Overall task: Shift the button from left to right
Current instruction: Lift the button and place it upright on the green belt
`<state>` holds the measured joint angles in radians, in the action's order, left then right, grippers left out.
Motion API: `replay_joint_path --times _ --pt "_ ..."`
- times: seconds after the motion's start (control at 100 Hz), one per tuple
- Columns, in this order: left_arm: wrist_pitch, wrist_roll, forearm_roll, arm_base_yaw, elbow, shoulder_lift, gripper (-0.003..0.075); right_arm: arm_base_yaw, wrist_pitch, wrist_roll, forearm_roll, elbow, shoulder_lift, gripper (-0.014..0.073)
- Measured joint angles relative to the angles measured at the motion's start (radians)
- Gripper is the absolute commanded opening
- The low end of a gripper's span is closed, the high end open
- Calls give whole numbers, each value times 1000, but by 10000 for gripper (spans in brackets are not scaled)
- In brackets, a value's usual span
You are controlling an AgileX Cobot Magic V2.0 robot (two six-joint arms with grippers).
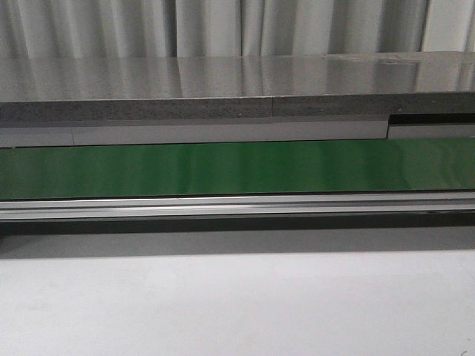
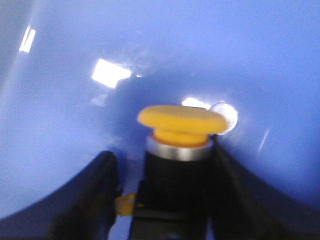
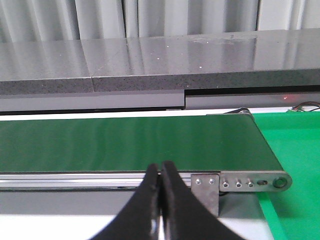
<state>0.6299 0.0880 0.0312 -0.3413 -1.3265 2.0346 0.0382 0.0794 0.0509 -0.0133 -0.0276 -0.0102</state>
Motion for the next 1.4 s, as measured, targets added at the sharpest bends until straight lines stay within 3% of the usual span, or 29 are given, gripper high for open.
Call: replay_joint_path --times 0.07,0.14,0.48,0.74,1.4 --pt "-1 0 0 0 0 0 13 0 0 0 0 0 0 -68" --pt "-1 0 0 0 0 0 -10 0 0 0 0 0 0 -68" --pt "-1 -3 0 0 2 -149 -9 0 0 0 0 0 0 -68" --pt "54 -88 -12 39 2 -287 -9 0 0 0 0 0 0 -68" --pt "173 -176 -46 224 17 -278 17 0 0 0 0 0 0 -68"
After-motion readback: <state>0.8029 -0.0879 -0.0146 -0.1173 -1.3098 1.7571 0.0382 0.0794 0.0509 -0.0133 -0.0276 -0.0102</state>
